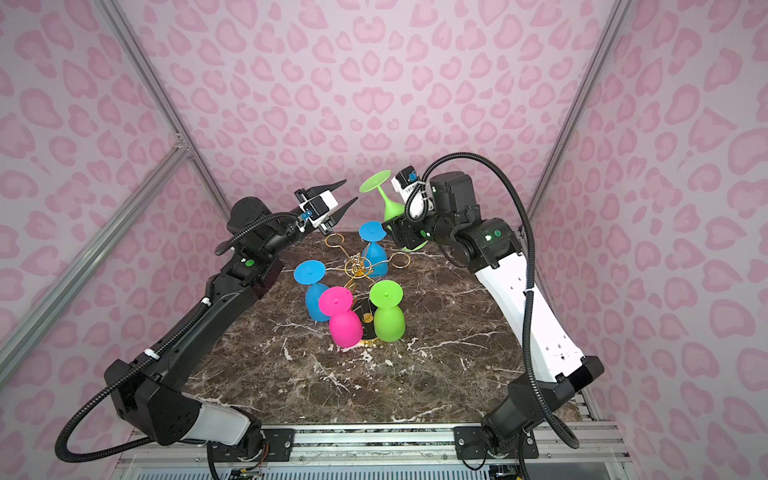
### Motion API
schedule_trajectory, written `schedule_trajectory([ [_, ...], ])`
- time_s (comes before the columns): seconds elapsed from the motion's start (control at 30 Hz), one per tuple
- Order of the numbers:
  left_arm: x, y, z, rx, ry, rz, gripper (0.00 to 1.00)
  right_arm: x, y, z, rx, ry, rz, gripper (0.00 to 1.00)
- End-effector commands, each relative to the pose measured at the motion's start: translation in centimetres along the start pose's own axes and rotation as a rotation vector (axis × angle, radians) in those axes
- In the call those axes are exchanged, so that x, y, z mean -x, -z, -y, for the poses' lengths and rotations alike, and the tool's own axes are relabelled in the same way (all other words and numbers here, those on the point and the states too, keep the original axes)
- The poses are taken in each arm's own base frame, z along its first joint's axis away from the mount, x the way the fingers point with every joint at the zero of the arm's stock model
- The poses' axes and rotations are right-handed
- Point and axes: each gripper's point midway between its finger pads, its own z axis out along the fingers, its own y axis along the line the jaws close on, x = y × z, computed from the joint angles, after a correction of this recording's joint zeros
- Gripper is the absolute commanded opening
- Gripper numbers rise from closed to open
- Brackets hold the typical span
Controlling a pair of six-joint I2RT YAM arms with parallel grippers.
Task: Take the wine glass off the wine glass rack
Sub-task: 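Close the left gripper on the green glass base while the right gripper holds the bowl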
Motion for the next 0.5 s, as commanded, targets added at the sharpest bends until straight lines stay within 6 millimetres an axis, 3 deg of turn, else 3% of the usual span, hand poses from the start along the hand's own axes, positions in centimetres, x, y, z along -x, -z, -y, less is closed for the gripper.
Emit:
schedule_trajectory([
  [0.0,0.7,0.0,0.4,-0.015,-0.081,0.037,0.42,0.2,-0.4,-0.9,0.036,0.01,0.004,0.61],
  [0.47,0.7,-0.1,0.9,-0.027,-0.09,0.046,0.39,-0.1,-1.4,-2.9,0.097,0.008,-0.014,0.59],
])
